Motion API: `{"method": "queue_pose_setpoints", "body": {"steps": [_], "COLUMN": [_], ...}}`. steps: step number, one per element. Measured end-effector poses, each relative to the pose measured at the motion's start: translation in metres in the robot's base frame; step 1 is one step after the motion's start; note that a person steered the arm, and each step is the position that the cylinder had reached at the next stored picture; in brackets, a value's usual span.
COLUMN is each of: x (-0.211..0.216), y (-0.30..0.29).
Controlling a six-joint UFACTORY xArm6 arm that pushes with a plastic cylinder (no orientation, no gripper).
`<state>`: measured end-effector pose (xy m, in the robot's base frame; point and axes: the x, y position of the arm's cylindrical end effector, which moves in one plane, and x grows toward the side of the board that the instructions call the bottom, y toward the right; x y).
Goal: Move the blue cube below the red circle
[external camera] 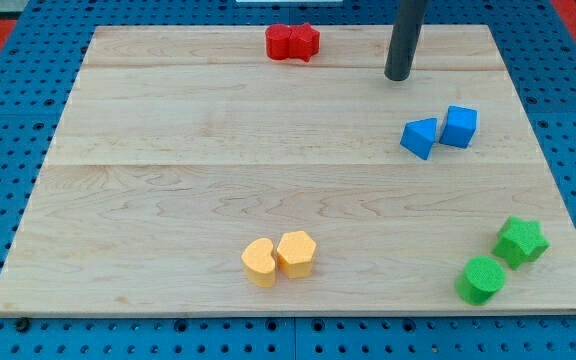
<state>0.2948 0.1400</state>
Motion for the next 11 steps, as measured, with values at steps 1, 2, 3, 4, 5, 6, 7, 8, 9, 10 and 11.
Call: {"method": "queue_pose_setpoints", "body": {"steps": [1, 2, 3, 4, 5, 6, 7, 8, 9, 10, 11], "x": [0.004, 0.005, -0.016, -0.028, -0.037, -0.034, -0.024, -0.014, -0.009, -0.008, -0.014], "y": [0.002, 0.003, 0.000, 0.001, 0.001, 0.015, 0.018, 0.022, 0.029, 0.048, 0.054]}}
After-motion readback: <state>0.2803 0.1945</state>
